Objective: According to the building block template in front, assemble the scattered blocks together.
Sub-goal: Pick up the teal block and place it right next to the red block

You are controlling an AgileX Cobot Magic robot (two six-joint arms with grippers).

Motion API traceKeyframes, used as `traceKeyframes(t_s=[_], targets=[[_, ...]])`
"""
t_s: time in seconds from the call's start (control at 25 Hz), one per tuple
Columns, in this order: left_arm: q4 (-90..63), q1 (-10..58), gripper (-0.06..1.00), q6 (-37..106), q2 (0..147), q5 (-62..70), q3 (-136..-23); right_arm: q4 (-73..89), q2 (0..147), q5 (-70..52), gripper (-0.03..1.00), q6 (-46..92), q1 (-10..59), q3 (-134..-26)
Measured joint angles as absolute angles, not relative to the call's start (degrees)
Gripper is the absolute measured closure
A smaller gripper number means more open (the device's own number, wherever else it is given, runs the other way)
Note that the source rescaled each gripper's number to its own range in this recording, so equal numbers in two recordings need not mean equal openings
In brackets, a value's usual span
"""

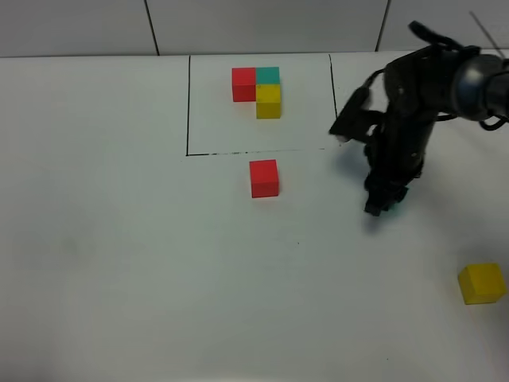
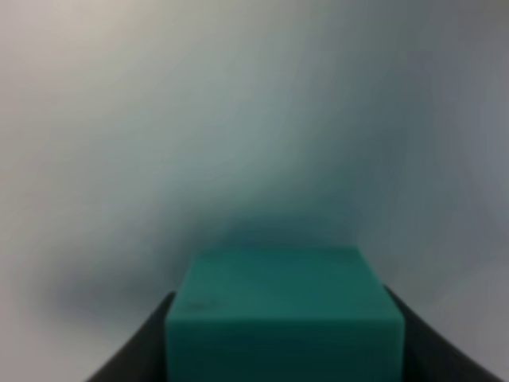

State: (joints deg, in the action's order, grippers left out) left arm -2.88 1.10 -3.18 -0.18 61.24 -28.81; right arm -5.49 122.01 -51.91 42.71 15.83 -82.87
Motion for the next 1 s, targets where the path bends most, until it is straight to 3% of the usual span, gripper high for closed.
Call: traceKeyframes(t_s=[0.2,0.52,1.0], targets=[[-2.88,1.1,0.4,-3.18,-0.18,61.24,-28.81,-4.21,122.57,-50.76,0.95,54.85,21.53,-86.0],[-2.88,1.1,0.4,-3.18,-0.18,61.24,-28.81,1.74,128.32,-56.13,0.95,61.4,21.94,-97.76],[-2.88,1.1,0.4,-3.18,-0.18,61.24,-28.81,4.71,134.87,-57.26,0.95,66.1,21.94,-105.05]])
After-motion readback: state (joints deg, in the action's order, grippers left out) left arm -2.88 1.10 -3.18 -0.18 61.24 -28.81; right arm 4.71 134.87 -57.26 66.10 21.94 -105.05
